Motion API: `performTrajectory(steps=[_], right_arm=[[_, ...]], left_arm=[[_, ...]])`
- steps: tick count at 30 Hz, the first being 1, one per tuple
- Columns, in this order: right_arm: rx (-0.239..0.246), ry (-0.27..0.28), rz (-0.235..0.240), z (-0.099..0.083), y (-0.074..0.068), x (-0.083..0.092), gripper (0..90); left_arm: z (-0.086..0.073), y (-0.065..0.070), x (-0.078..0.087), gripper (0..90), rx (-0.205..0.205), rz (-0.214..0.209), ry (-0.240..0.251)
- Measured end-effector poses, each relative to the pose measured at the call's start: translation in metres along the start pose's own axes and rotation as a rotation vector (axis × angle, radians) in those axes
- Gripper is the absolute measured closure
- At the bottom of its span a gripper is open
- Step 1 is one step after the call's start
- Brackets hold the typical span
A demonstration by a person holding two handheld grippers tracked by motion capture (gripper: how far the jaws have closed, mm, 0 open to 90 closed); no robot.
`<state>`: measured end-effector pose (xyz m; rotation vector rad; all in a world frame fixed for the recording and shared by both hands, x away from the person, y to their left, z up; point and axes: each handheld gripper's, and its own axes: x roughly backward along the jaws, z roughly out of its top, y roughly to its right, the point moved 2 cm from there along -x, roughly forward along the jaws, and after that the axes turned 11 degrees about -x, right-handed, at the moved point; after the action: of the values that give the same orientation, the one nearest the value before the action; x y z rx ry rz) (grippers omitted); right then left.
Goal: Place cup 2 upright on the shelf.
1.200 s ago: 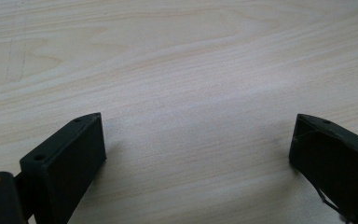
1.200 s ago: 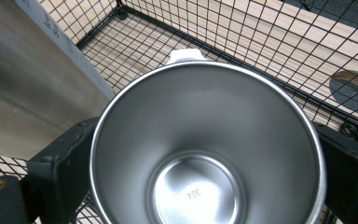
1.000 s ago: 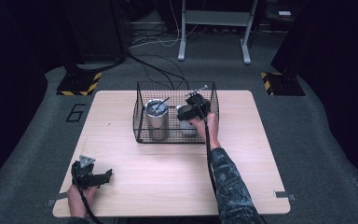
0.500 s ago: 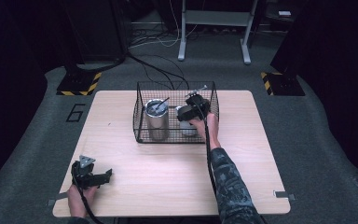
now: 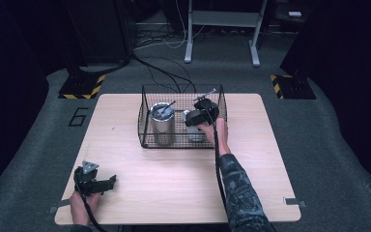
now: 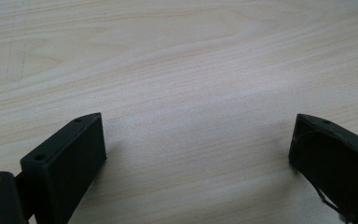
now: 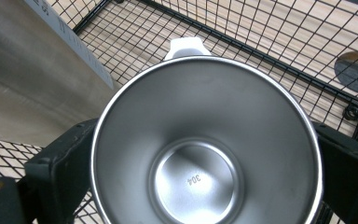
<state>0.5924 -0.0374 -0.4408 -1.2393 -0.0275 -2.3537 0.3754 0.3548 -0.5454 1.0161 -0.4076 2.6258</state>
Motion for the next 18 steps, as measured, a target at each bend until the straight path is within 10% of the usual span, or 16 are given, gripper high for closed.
performTrajectory(steps=[18], right_arm=[[0.026,0.074,-0.01,0.002,-0.004,0.025,0.0]], left_arm=[[0.0,0.0,0.0,3.8,0.002,0.0,0.001]])
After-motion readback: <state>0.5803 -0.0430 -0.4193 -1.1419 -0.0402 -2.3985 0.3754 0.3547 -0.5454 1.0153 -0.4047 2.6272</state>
